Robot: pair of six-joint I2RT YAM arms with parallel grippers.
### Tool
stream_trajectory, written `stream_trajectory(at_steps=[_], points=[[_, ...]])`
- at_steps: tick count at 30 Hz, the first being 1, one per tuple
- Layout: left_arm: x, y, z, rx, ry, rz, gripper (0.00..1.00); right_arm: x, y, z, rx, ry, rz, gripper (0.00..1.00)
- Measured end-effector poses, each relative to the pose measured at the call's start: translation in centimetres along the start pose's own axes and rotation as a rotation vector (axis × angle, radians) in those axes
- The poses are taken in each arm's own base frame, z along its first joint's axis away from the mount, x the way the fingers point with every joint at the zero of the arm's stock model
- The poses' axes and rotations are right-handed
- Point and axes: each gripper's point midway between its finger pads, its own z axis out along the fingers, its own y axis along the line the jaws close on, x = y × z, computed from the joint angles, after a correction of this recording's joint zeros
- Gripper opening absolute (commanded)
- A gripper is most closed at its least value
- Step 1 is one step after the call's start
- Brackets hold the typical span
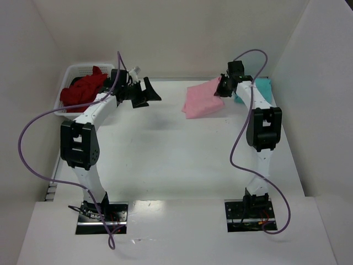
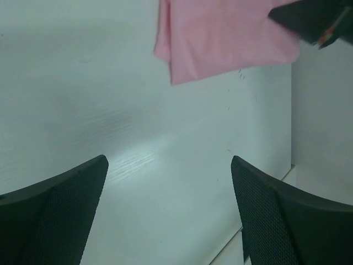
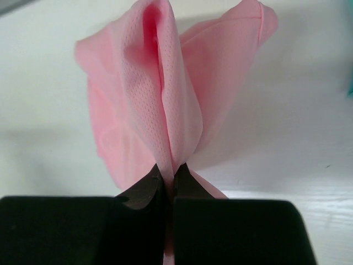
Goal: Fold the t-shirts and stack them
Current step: Put the neatly folded tshirt into the corner of the board with the right arm
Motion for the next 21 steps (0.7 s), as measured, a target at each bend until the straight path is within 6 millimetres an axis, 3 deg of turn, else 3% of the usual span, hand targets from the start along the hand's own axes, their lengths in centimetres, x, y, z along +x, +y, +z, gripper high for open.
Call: stream_trajectory(at_steps=[3,6,16,18,21], points=[[1.0,0.8,0.0,-0.015,0.030,-0.015,1.00,-3.0,-0.3,-1.0,0.013,-0.056,-0.040,0.00],[1.6,1.3,-0.1,-0.023,0.046,-0.017,1.00,-5.0,-1.9,-1.5,0.049,-0.093,-0.051,0.00],[1.3,2.8,-0.8,-0.042,0.049,-0.026,1.00,-8.3,-13.4,-1.3,0.212,-0.093,0.009,0.00],[1.5,3.0,-0.8,-0.047,0.060,-0.033,1.00,-9.2,-14.9,-1.4,0.237,-0.103,-0.002,0.00],[2.2,3.5,-0.7,-0.057,0.083,-0.036,1.00,-10.2,-15.5,-1.5,0.266,-0.120,-0.029,0.00]])
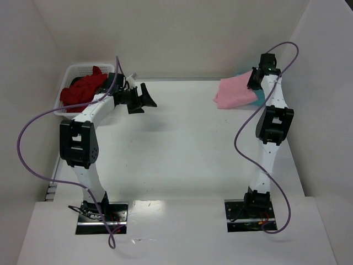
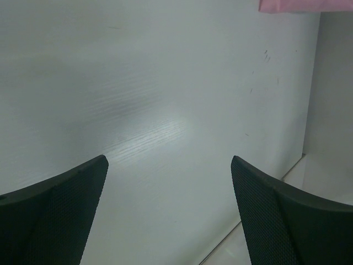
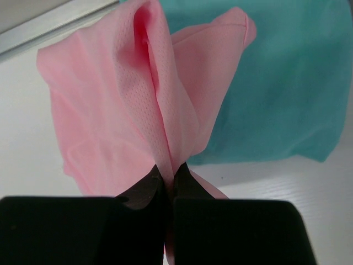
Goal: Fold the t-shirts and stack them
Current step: Put the neatly folded tshirt into the corner of the board with the right arm
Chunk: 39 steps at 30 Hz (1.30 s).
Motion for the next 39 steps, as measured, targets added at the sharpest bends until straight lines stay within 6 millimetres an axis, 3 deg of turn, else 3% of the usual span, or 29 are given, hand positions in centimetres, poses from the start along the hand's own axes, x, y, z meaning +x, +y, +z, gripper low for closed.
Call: stream_trajectory(at_steps=[7,11,23,31,39], points=[[1.1,1.1,0.8,-0.020,0.046,-0.029,1.00,-2.6,0.8,-0.2,0.015,-0.064,-0.053,0.00],[1.3,1.2,0.8,-0.023,0.052,-0.035,1.00,-3.7,0.3,-0.9,0.023,-0.089,-0.051,0.00],[1.6,1.7,1.2,-0.031,0.066,-0.052,1.00,-5.2,-6.8,-1.6,0.101,-0.107,0.032,0.00],[1.6,1.9,1.2,-0.041,0.064,-0.054,1.00,-4.8,-7.1,-0.8,0.089,-0.096,0.035,0.00],[2.7,2.6,1.3,-0.065,0.088,-0.078,1.00,-1.6,-8.5,3.4,0.127,-0.026,0.033,0.01]])
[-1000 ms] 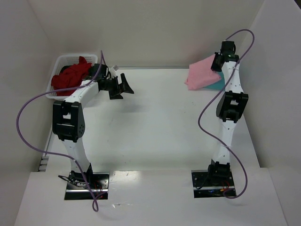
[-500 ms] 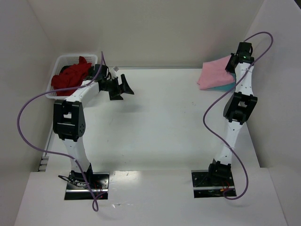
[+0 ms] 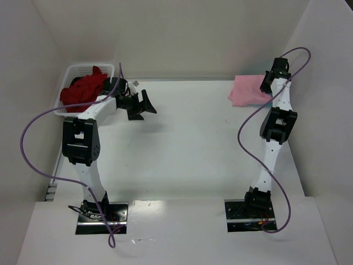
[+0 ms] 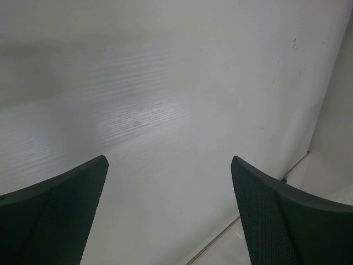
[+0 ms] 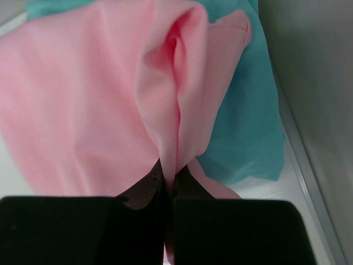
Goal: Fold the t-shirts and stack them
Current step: Put the neatly folded tshirt into the corner of the board with the right arm
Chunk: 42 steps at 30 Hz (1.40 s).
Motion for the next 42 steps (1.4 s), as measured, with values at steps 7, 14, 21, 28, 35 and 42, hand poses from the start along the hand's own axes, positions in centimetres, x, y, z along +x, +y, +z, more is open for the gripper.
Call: stream_trajectory(at_steps=[7,14,21,28,35,42], points=[[0.4,-0.1,-0.2,-0.010,0.007,-0.024,1.00,1.1,-1.8,1.4,0.095,0.015,0.001,0.11],[0.9,-0.3,-0.2,-0.018,0.020,-0.028,1.00,0.6,-3.4,1.1,0.210,-0.013,0.011,0.37],[1.9,-1.2,0.3,-0.014,0.047,-0.023,1.00,0.4,-4.4,0.9,0.269,-0.023,0.013,1.00],[2.4,-2.1,0.5,-0.007,0.057,-0.023,1.00,-0.7,-2.5,-0.5,0.214,-0.046,0.002,1.00],[1.8,-3.2,-0.2,0.016,0.025,0.004,1.00,-5.4,6.8,-8.7,0.043,-0.202,-0.058,0.92],[1.3,-4.0,-0.7,0.045,-0.007,0.031,1.00,-6.0,11.1,-13.5,-0.085,-0.296,-0.054,0.24]])
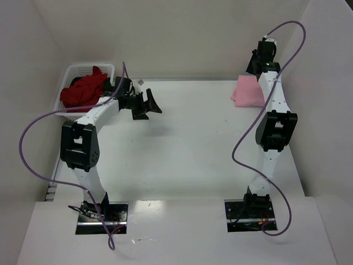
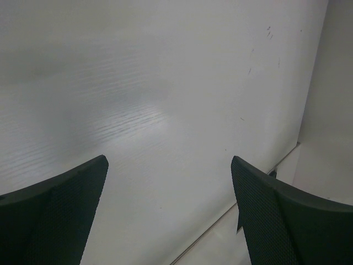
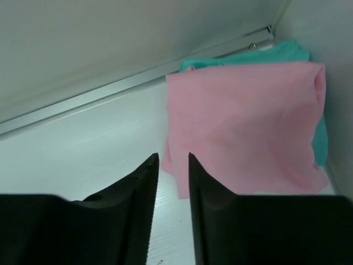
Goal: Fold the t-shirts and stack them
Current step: Put the neatly folded tshirt into the corner of the board with the right arm
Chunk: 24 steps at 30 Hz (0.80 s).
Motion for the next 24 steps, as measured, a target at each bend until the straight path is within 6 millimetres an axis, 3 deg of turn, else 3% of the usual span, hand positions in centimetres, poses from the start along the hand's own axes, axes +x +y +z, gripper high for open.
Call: stream_trajectory(at_steps=[3,8,10,13,17,20,24], points=[[0.5,-0.1,-0.5,0.005,-0.001,0.003,1.00,2.8,-2.2,1.9,0.072,0.047,0.008,0.20],[0.8,-0.4,-1.0,0.008,-0.008,0.008,1.00,9.7,-6.4,4.9,0.191,0.189,0.009,0.23],[0.7,-0.5,-1.1,0.009,-0.012,0.010,1.00,11.4,-8.0,5.5,0.229,0.227,0.015,0.23],[0.7,-0.6,-1.3,0.010,-0.016,0.013,1.00,12.3,-10.3,6.1,0.290,0.239,0.027,0.23],[0.9,-0.4,-1.3,0.004,-0.013,0.010,1.00,12.0,-12.5,6.0,0.365,0.220,0.037,0.31],[1.0,-0.3,-1.2,-0.001,-0.011,0.007,1.00,11.8,-13.2,6.0,0.400,0.203,0.034,0.31],[1.0,-0.3,-1.2,-0.001,-0.011,0.008,1.00,12.9,-13.9,6.1,0.428,0.217,0.028,0.28]])
